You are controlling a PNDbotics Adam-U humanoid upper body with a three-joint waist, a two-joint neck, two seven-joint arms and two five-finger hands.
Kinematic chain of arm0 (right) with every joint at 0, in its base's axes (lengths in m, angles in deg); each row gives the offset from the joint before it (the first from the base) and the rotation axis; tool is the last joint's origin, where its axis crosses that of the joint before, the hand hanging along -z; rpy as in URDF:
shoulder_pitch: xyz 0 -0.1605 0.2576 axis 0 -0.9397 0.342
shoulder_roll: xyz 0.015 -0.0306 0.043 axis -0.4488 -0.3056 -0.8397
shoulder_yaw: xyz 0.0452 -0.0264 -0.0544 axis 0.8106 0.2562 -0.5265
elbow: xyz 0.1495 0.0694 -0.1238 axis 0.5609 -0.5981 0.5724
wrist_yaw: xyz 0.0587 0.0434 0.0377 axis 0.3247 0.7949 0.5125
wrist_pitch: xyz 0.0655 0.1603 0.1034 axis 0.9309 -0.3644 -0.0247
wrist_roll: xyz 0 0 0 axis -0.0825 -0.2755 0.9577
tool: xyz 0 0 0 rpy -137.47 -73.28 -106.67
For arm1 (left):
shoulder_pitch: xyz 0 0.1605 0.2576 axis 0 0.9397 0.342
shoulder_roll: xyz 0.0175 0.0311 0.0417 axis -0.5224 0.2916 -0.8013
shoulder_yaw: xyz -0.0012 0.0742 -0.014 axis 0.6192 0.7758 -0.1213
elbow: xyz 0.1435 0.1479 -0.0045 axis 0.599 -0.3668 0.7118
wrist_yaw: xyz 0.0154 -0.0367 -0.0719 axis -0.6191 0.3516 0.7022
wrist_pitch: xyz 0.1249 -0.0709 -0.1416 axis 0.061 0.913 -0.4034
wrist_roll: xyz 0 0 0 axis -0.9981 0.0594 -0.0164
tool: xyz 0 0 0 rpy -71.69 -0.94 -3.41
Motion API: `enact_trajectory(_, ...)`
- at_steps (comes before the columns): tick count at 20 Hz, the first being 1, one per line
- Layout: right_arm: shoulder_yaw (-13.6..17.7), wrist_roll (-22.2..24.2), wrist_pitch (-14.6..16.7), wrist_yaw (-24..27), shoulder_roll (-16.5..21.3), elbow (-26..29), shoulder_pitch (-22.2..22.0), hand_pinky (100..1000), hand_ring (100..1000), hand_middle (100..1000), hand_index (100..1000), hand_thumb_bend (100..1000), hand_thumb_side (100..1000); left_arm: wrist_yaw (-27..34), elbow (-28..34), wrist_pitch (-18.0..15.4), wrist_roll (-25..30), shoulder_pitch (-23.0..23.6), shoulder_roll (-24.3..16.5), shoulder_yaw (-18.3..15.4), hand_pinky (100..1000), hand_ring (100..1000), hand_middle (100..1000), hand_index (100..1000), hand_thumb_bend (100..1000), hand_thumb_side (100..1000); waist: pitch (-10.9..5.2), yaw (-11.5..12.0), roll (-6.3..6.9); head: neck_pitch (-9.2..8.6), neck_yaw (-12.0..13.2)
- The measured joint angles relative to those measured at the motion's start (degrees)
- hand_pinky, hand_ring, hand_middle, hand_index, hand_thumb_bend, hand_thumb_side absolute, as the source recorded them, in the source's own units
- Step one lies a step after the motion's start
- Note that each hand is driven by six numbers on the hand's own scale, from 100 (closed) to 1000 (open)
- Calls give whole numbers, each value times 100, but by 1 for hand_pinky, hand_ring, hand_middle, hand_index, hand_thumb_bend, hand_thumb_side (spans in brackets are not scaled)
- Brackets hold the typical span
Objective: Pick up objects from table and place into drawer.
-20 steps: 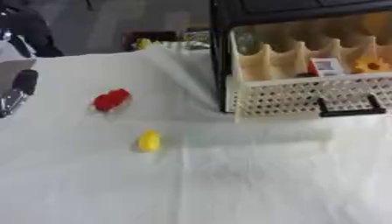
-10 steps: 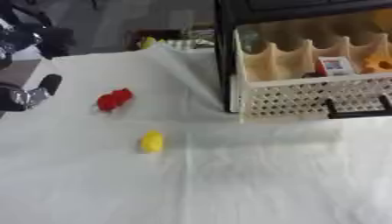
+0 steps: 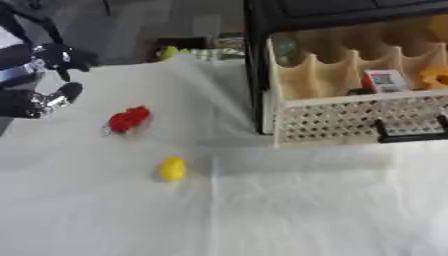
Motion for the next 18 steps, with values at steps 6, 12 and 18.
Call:
enact_trajectory(6, 51, -4, -53, -8, -41, 0, -48, 757, 739, 444, 744, 217, 855, -521, -518, 147, 156, -344, 221, 75, 726, 851, 850, 1000, 100, 896, 43, -29, 27, -70, 36)
enact_trajectory(12, 82, 0, -104, -23, -60, 0, -78, 761, 741, 442, 736, 218, 855, -1399, -932, -19, -25, -633, 382, 223, 760, 864, 871, 1000, 100, 804, 75, -42, 37, -105, 58)
enact_trajectory(18, 106, 28, -156, -24, -106, 0, -109, 763, 743, 438, 724, 216, 851, -2181, -1400, -132, -411, -846, 552, 280, 788, 878, 877, 1000, 100, 818, 94, -57, 47, -106, 91)
